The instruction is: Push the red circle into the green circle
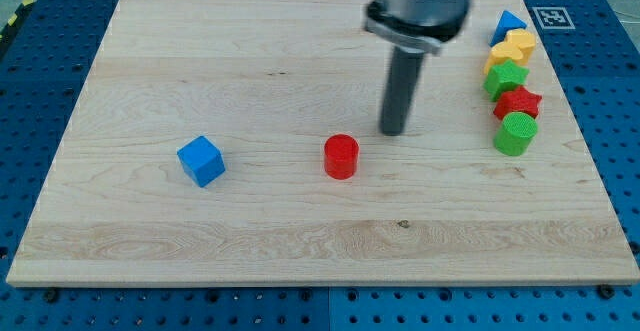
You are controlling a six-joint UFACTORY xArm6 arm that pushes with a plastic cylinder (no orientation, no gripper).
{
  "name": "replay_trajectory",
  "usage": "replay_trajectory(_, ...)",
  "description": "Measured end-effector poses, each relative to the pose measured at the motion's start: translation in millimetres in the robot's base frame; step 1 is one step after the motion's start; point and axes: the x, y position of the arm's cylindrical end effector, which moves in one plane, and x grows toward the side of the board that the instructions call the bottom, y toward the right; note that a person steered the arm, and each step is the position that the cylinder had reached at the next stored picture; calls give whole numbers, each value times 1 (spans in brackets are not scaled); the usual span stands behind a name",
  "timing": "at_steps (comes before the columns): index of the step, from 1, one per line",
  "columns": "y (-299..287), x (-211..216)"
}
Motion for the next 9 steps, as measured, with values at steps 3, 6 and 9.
replay_trajectory(3,-85,59)
replay_trajectory(6,-2,63)
replay_trajectory(9,70,35)
